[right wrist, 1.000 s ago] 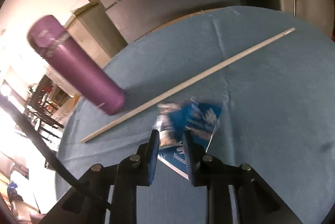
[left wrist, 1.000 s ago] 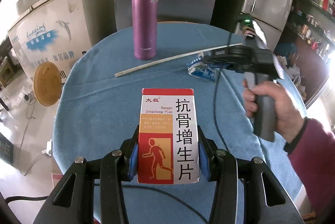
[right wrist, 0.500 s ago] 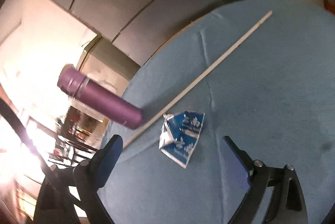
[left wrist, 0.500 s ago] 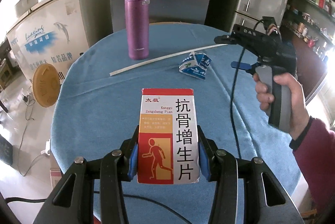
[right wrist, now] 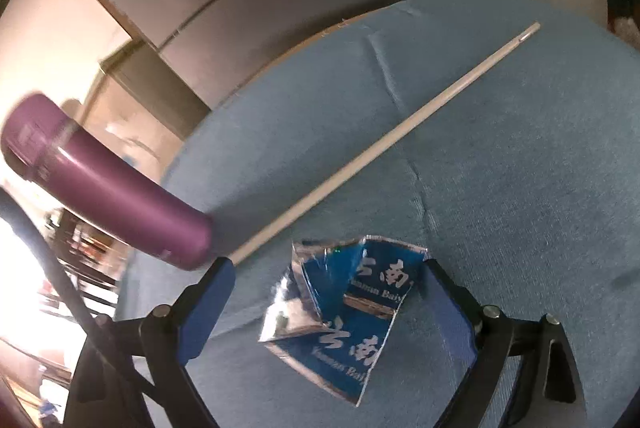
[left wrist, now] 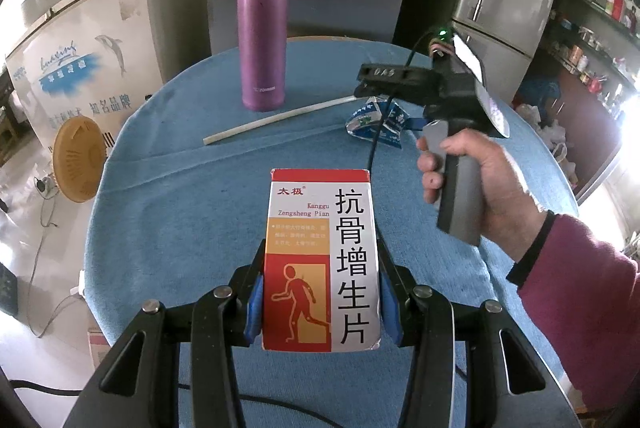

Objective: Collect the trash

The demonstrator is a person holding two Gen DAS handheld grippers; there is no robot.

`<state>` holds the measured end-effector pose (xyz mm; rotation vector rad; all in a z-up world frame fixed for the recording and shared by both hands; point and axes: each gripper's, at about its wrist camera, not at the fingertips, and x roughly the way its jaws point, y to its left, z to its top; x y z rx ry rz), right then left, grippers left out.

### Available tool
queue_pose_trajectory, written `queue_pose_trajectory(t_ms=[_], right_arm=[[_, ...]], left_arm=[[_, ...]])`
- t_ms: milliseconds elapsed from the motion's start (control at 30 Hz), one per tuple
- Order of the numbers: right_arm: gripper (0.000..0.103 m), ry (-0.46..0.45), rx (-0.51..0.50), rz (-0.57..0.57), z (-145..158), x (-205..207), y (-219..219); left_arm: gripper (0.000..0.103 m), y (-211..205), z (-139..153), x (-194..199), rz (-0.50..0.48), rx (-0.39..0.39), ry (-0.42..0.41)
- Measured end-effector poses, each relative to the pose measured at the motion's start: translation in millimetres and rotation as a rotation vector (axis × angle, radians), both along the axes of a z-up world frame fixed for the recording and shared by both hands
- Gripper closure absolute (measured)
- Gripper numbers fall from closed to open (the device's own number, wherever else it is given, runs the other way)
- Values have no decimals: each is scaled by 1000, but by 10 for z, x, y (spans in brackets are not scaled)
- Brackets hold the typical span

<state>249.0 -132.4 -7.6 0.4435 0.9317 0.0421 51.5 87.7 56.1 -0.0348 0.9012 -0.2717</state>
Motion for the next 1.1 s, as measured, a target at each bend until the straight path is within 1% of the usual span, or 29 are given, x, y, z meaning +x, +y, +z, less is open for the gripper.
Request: queue_pose_trajectory(t_ms=[67,100,200,233,267,300,433,533,600,667,700,767,800,833,867,900,967,1100], right_arm=[[30,-11,-61,-5,0,3,53],[30,-18,-77,0,2,7,66],[34,-23,-51,1,3,13,28],[37,-26,-40,3,3,-7,-2],[59,-39,-28,4,24,-35,-37],[64,-46,-31,8,56,-64,-69],[64,-33,1,29,84,-133,-157],[65,-57,82,61,125,-234,-265],[65,-50,161,109,128,-283,-302],[65,-36,219,166,130,-360,-277],[65,-35,233,196,142,-400,-248],[62,-33,217,231,181,-476,-199],[57,-35,210,234,191,-501,-207],[40,-40,198,231,211,-518,-221],[28,-48,182,218,229,-527,-241],[28,-78,151,199,268,-546,-269],[28,-125,119,202,314,-513,-307],[28,-105,100,228,282,-334,-253]], left_arm=[[55,7,-15,8,2,3,2],[55,11,-17,13,3,1,4],[55,12,-19,14,5,-2,11],[55,9,-10,5,5,-1,9],[55,8,-3,-2,5,-2,9],[55,8,10,-9,6,-4,8],[55,-19,67,-33,8,2,-3],[55,-12,87,-69,8,-4,-9],[55,-22,87,-91,10,1,-11],[55,-34,70,-94,9,-3,-4],[55,-33,67,-95,8,-4,-2],[55,-36,64,-86,6,-1,-1],[55,-30,65,-84,7,1,-4],[55,-18,65,-78,10,1,-4],[55,-1,62,-72,13,-1,-2],[55,6,57,-67,16,-2,0],[55,37,40,-42,25,-1,3],[55,71,19,-11,35,-8,8]])
